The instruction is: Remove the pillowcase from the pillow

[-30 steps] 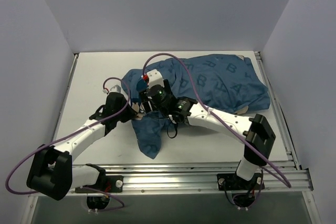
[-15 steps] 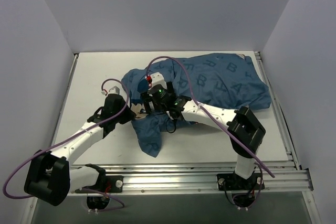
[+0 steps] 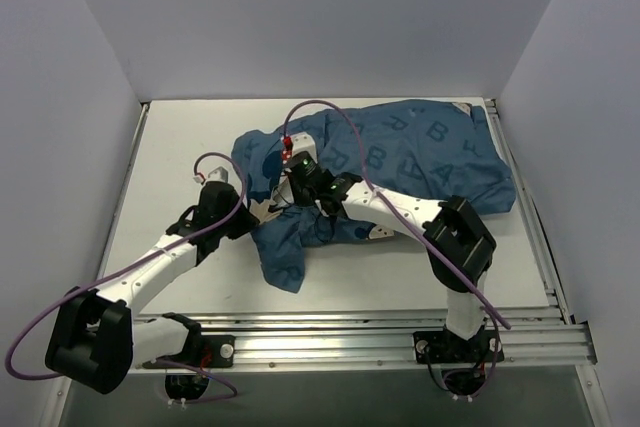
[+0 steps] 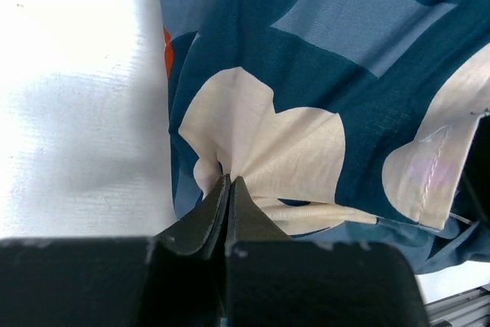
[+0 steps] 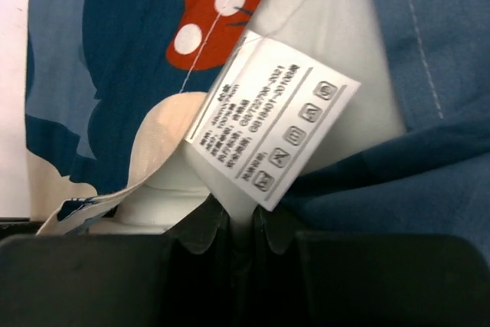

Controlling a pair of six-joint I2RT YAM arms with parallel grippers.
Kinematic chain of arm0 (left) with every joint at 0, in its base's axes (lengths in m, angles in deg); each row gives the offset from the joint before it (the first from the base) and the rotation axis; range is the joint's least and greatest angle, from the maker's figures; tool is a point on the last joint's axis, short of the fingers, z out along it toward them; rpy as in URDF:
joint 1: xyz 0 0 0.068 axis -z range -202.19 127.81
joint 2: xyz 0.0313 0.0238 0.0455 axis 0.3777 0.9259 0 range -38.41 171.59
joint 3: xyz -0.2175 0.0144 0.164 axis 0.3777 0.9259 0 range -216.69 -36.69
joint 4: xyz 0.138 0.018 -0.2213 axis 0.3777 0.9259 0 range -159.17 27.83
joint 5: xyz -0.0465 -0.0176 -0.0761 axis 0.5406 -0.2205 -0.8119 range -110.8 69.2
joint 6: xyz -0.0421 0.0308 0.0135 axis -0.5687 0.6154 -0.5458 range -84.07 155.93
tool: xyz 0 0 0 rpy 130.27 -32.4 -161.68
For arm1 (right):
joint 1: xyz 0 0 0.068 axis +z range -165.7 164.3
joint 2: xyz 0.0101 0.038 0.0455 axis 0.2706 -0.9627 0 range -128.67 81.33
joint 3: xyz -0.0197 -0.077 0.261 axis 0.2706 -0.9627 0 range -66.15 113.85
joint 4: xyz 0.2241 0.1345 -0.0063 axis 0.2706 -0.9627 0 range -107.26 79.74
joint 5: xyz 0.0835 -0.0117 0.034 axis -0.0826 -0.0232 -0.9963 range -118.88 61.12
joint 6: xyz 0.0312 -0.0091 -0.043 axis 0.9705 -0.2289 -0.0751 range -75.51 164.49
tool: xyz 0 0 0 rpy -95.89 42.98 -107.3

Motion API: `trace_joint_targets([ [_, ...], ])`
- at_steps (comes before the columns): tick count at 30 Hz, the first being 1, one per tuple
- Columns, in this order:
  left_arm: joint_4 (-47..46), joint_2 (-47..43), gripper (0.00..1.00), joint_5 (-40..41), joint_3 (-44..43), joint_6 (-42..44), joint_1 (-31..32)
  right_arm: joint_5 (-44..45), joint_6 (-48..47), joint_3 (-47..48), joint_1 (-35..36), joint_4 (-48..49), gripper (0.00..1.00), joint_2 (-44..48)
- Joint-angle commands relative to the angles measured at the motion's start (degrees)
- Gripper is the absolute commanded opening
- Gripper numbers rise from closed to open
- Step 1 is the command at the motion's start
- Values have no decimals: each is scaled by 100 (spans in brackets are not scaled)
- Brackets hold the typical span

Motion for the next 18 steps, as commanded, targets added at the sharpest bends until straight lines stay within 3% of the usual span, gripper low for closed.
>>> trace_joint_targets([
  [1, 216, -176, 2, -136, 79, 99, 18, -752, 399, -181, -731, -164, 0, 274],
  [8, 461, -421, 2, -646, -36, 126, 219, -402, 751, 477, -1171, 653, 0, 741],
  [14, 839, -650, 2, -400, 157, 161, 422, -445, 1322, 636, -1646, 1111, 0, 960],
  [18, 788, -615, 2, -329, 298, 29, 422, -814, 1384, 715, -1499, 1138, 0, 926],
])
